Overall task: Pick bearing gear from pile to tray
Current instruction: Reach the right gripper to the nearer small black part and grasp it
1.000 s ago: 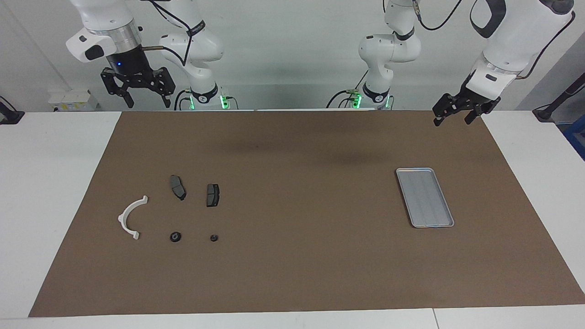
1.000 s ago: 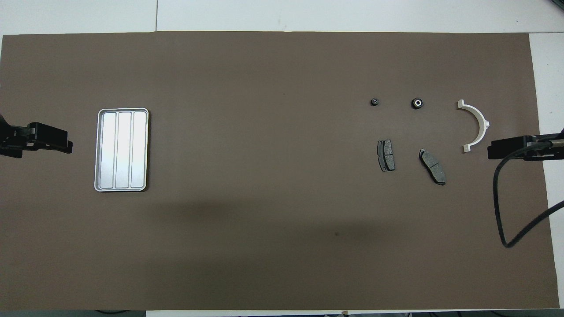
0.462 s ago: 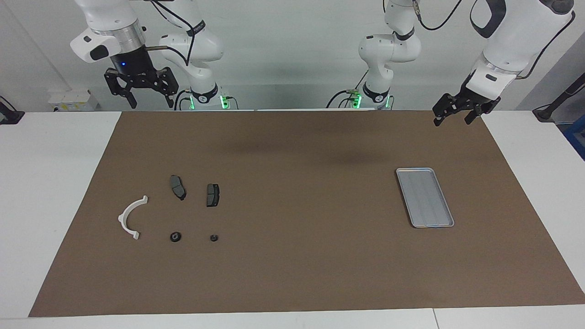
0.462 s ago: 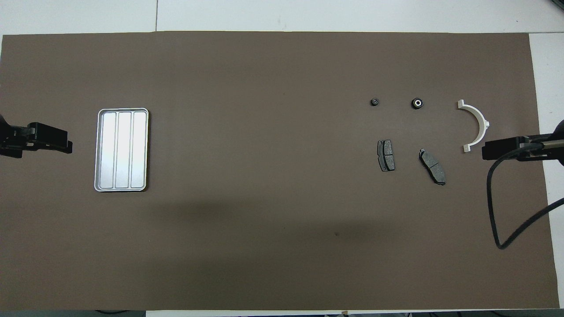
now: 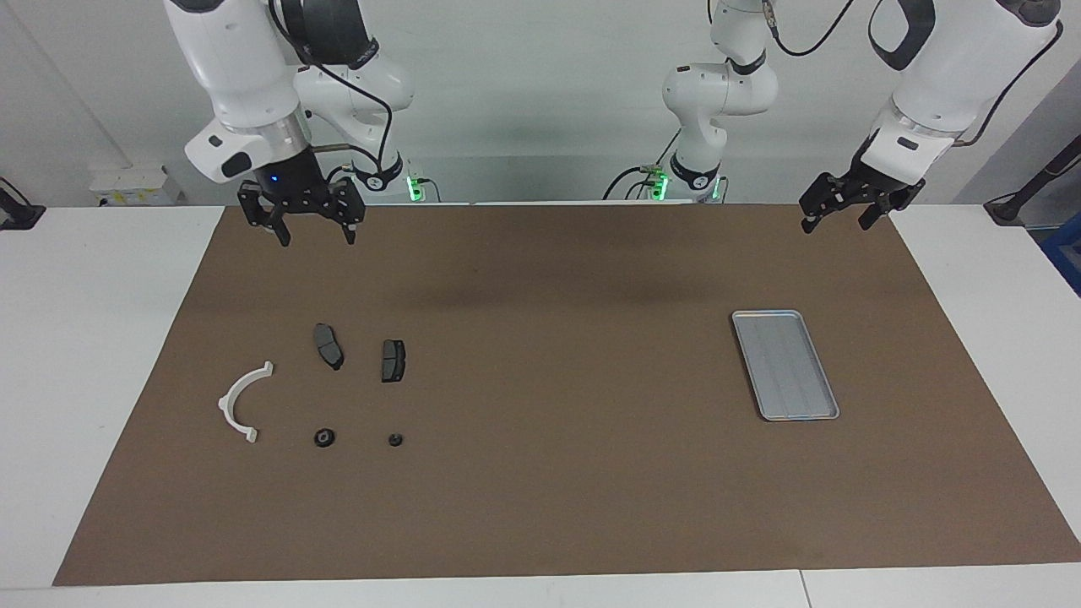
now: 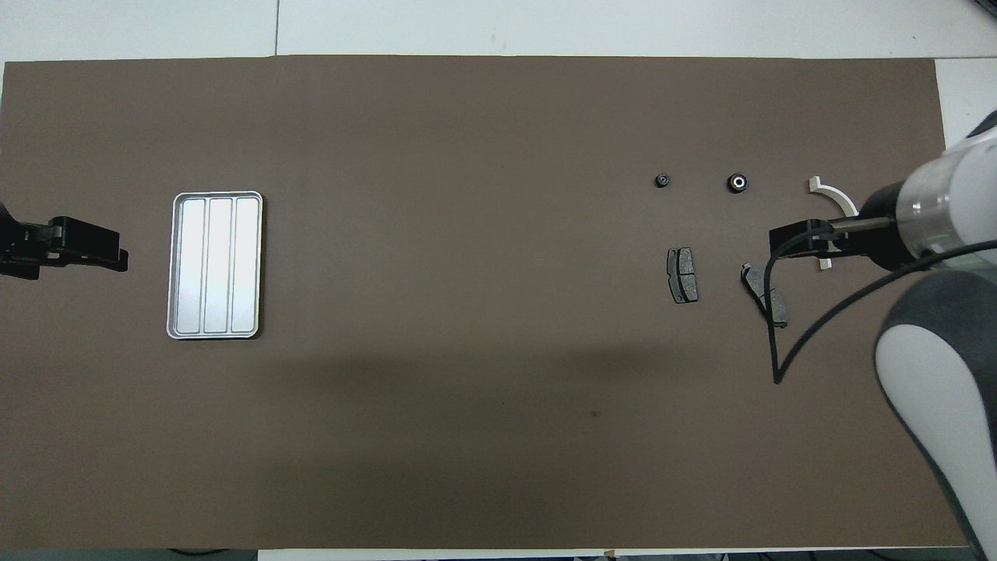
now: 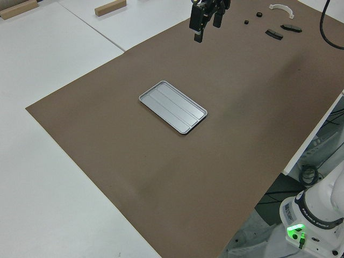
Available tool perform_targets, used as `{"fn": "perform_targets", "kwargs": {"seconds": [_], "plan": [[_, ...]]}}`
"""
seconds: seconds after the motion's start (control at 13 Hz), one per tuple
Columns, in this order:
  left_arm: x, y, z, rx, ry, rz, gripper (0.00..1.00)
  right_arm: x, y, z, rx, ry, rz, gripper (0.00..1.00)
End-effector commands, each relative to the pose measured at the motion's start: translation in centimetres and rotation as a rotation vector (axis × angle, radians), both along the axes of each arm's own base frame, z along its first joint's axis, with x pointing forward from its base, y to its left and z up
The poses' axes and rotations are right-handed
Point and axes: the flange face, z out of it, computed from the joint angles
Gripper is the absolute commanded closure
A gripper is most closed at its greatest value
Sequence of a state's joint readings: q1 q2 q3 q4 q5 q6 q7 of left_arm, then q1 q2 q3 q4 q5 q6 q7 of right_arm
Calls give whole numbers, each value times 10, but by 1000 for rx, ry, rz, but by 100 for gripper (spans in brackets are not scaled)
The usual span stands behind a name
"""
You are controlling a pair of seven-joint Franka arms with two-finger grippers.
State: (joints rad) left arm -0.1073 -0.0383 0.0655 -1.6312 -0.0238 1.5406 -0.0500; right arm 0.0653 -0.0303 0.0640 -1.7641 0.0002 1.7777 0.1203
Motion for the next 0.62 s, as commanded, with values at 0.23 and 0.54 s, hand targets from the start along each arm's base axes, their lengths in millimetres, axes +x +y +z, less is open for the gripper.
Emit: {"fn": "perform_targets", "kwargs": {"seconds": [0.23, 0.54], "plan": [[-5, 1, 3, 14, -10, -13, 0, 67, 28, -121, 27, 15, -149, 0], [-5, 1, 3, 14, -10, -13, 0, 109, 44, -184, -42, 14, -137, 0]]}}
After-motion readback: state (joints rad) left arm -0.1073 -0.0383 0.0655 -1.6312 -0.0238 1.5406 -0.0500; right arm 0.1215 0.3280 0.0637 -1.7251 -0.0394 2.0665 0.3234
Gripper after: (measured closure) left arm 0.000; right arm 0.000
